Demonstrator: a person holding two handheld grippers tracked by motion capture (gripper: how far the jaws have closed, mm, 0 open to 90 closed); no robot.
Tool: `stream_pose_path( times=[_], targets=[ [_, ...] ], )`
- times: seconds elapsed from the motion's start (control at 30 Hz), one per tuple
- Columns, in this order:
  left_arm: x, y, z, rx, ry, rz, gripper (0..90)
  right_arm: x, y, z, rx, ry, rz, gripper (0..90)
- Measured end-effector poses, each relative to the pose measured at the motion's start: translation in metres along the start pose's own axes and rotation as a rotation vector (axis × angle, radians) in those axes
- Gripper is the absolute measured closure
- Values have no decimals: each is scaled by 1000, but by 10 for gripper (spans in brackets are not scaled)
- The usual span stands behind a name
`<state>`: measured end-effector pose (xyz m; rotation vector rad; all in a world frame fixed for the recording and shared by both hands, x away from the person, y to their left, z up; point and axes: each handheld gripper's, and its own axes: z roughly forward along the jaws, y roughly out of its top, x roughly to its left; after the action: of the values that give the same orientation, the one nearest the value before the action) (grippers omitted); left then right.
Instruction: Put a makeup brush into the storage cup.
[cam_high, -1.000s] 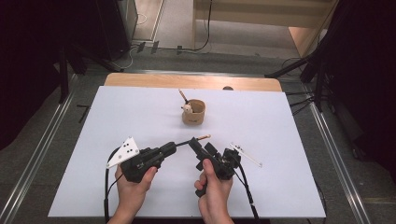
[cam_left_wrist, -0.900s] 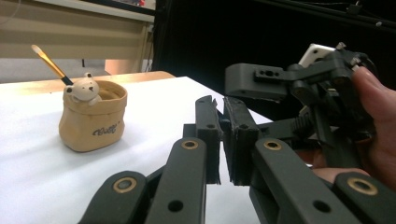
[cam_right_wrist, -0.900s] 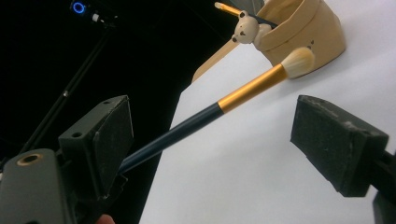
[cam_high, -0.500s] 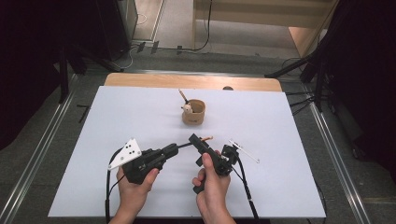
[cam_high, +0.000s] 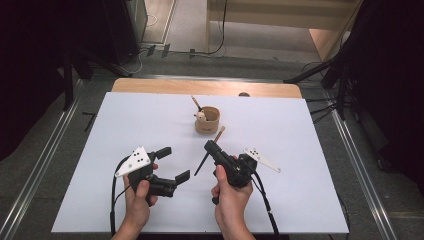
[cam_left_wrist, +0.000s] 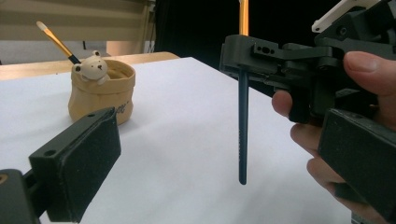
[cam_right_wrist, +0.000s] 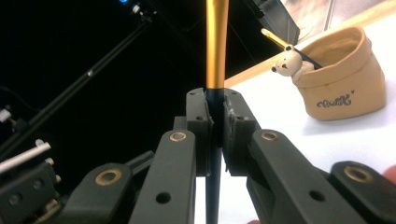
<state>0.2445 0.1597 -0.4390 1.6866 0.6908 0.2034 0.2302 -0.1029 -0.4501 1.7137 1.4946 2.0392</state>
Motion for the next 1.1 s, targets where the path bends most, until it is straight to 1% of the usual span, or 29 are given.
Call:
stream_pose_path(
  times=[0.07,0.1,0.17,0.23,0.3,0.33,0.37,0.4,0.5,0.73,0.83,0.93,1.03,1.1],
  targets=[
    [3,0,-3,6,7,5,0,0,0,0,0,-16,-45,843],
    [4,-1,-3,7,14,6,0,1,0,0,3,-27,-75,843],
    [6,-2,-6,13,23,14,0,0,0,1,5,-27,-106,843],
    [8,-4,-8,18,34,20,0,2,1,1,1,-40,-152,844],
    [10,-4,-11,18,40,22,0,3,1,0,-10,-51,-199,843],
    [11,-5,-13,21,48,31,0,3,2,0,-16,-56,-216,843],
    [12,-5,-14,22,52,36,0,4,3,-1,-25,-64,-243,843],
    [13,-5,-15,24,55,37,0,4,3,-1,-29,-63,-252,843],
    [16,-7,-20,25,64,36,0,5,6,-1,-33,-72,-309,843],
    [23,-15,-35,40,88,42,0,4,13,-2,-42,-87,-395,843],
    [28,-18,-43,30,102,38,0,3,14,-1,-35,-89,-408,843],
    [31,-18,-51,16,121,41,0,2,15,0,-42,-93,-422,843],
    [34,-20,-57,25,140,59,0,2,17,2,-44,-101,-443,843],
    [36,-23,-61,28,152,59,0,2,18,3,-42,-102,-457,843]
  ],
)
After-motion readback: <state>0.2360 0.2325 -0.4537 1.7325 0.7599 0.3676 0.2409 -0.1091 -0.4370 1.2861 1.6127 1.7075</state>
